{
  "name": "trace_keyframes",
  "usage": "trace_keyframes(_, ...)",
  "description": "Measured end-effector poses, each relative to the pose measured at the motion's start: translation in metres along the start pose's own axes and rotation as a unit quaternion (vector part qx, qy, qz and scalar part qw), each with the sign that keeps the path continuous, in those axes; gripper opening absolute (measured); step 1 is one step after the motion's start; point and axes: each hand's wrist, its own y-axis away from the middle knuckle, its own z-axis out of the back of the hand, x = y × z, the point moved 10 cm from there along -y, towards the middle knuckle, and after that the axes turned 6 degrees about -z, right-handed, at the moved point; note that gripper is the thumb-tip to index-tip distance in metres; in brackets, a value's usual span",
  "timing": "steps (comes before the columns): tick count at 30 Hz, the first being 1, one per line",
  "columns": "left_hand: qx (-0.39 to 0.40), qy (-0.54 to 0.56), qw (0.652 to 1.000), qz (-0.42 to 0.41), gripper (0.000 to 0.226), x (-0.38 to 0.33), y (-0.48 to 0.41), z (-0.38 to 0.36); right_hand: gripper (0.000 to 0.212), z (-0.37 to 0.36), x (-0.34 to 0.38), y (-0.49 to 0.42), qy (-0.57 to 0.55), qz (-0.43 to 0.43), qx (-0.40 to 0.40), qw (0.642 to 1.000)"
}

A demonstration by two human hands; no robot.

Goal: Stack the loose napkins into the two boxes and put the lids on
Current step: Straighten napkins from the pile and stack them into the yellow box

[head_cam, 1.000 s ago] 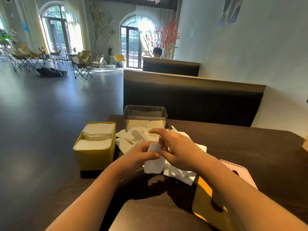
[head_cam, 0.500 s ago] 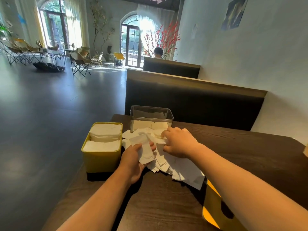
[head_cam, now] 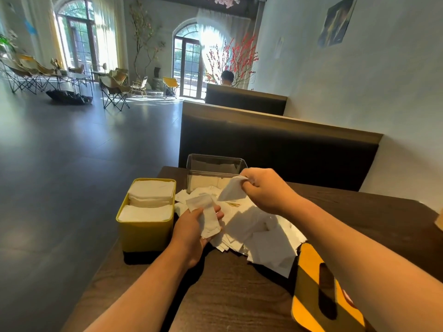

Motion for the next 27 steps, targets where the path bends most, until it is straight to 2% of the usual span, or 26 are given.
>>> trace_keyframes(2, -0.001, 0.001, 1.0, 0.005, 0.042, 0.001, 0.0, 0.001, 0.018, 0.007, 0.012, 0.003, -0.039, -0.004, 0.042, 0.998)
trace_keyframes(5, 0.003, 0.008, 1.0, 0.012, 0.036, 0.001, -0.001, -0.001, 0.022, 0.0, 0.027, 0.01, -0.072, -0.019, 0.15, 0.986)
trace_keyframes(7, 0.015, 0.007, 1.0, 0.007, 0.03, 0.0, 0.002, -0.004, 0.029, -0.016, 0.036, 0.011, -0.046, -0.013, 0.213, 0.976)
trace_keyframes(10, 0.068, 0.003, 0.998, 0.003, 0.029, -0.001, 0.01, -0.016, 0.031, -0.046, 0.04, 0.009, 0.016, 0.003, 0.261, 0.965)
trace_keyframes(14, 0.097, 0.01, 0.995, 0.031, 0.045, 0.002, 0.016, -0.019, 0.029, -0.071, 0.037, 0.003, 0.047, 0.018, 0.27, 0.961)
trace_keyframes(16, 0.123, 0.012, 0.991, 0.049, 0.049, 0.006, 0.018, -0.024, 0.024, -0.072, 0.034, -0.003, 0.038, 0.021, 0.242, 0.969)
trace_keyframes(21, 0.168, 0.016, 0.983, 0.073, 0.034, 0.011, 0.023, -0.03, 0.019, -0.064, 0.025, -0.012, -0.007, 0.023, 0.181, 0.983)
trace_keyframes(24, 0.182, 0.029, 0.98, 0.08, 0.039, 0.014, 0.023, -0.032, 0.012, -0.06, 0.017, -0.013, -0.033, 0.008, 0.159, 0.987)
trace_keyframes(27, 0.185, 0.03, 0.979, 0.085, 0.036, 0.016, 0.023, -0.032, 0.011, -0.062, 0.01, -0.014, -0.06, -0.011, 0.159, 0.985)
